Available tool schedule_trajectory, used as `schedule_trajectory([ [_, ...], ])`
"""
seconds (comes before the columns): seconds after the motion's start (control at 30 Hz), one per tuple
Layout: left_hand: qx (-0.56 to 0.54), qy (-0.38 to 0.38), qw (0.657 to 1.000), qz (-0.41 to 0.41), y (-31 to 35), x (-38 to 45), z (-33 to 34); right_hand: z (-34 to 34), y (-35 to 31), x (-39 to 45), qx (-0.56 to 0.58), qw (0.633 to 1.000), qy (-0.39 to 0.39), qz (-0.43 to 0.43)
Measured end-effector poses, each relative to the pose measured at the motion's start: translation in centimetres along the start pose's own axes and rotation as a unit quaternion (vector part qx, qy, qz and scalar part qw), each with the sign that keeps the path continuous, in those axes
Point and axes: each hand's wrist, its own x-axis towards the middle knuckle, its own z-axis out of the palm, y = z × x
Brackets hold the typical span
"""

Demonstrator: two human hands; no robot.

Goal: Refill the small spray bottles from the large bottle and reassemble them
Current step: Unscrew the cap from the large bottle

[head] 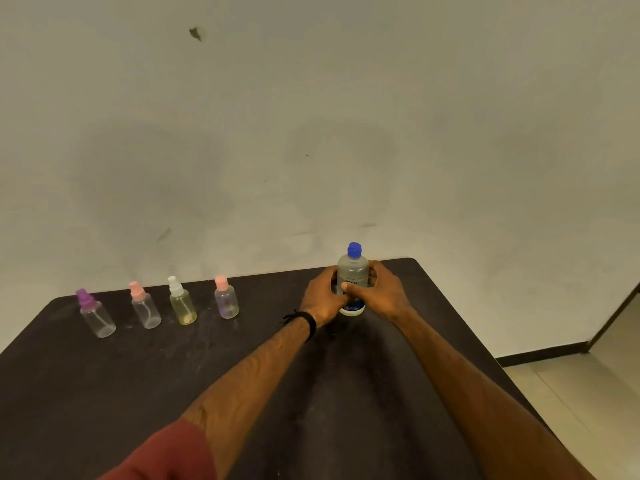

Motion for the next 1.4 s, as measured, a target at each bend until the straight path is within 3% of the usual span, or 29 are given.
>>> schedule_trajectory([
  [0.4,-0.003,0.023,1.000,0.003,0.1,-3.3,0.1,-0.6,0.0,-2.7,-0.009,1.000,-0.024,-0.013],
  [1.17,-0.028,0.045,0.999,0.007,1.0,-24.0,0.4,-0.3,-1.5,-23.0,0.019,0.999,-0.041,-0.026],
  [1.4,-0.013,0.045,0.999,-0.001,1.3,-26.2,0.4,-0.1,-1.5,-25.0,0.019,0.998,-0.049,-0.032],
])
